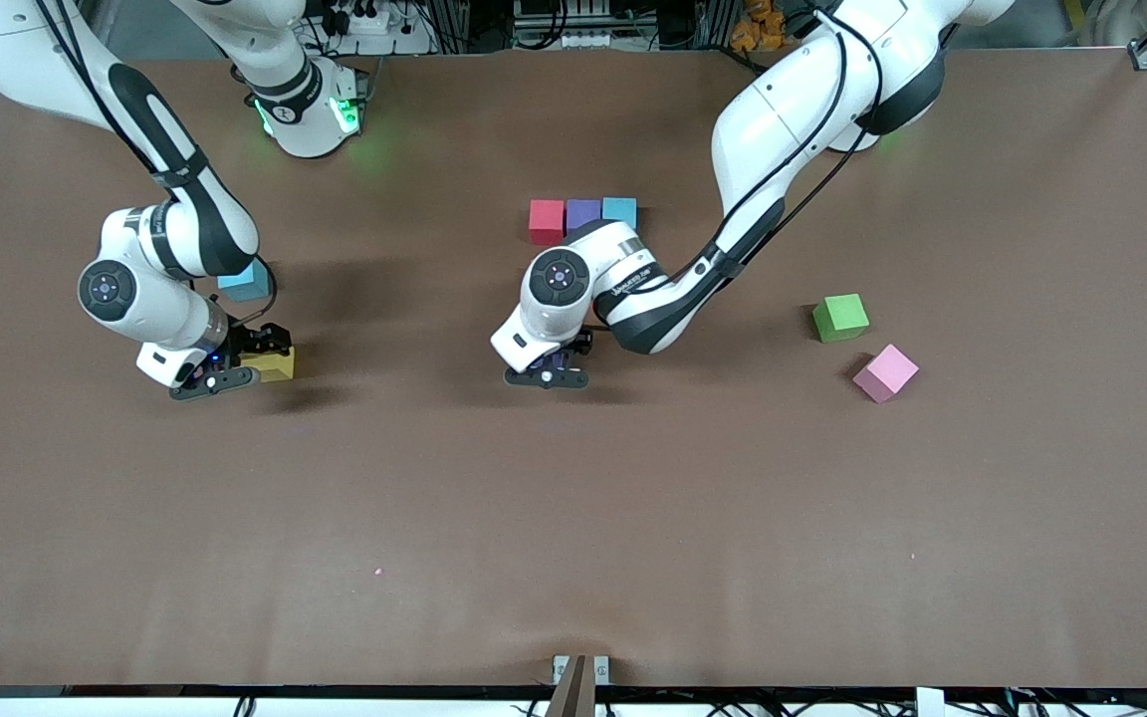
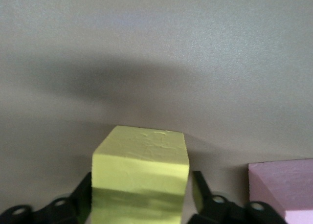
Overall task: Form number 2 with 11 blocks
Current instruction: 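Place the blue cube below the yellow cube while the right gripper lifts yellow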
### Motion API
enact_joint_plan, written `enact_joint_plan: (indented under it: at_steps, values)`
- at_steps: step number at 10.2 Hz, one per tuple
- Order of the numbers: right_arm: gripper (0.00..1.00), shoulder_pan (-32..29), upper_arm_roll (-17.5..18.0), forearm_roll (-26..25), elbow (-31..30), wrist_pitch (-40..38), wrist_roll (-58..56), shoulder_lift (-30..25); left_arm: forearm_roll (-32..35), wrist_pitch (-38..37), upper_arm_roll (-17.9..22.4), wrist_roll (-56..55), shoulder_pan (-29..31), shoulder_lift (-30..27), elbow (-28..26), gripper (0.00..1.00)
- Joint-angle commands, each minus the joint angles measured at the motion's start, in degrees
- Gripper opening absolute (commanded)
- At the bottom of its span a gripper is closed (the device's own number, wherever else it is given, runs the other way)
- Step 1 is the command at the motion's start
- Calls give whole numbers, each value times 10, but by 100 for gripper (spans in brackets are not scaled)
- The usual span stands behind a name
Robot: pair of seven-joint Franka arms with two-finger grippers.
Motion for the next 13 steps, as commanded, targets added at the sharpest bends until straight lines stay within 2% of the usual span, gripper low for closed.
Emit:
enact_joint_plan:
  at_steps: [1,2,5,8,9,11,13]
  values:
    - [23,-11,9,7,6,-2,4,3,-16,-13,8,16,-10,-1,18,100]
    - [23,-9,9,7,13,-9,6,1,-18,-33,6,16,-6,-8,18,100]
    - [24,1,18,7,32,-44,40,-3,-56,-82,7,12,32,-86,9,100]
    - [25,13,73,7,83,-92,40,1,-65,-220,3,18,92,-157,-6,100]
    - [25,36,77,7,114,-126,34,3,-66,-252,0,19,115,-181,-27,100]
    - [25,102,76,7,164,-165,31,3,-65,-253,-13,35,187,-239,-109,100]
    - [25,168,76,5,196,-167,28,13,-64,-253,-45,91,298,-266,-169,100]
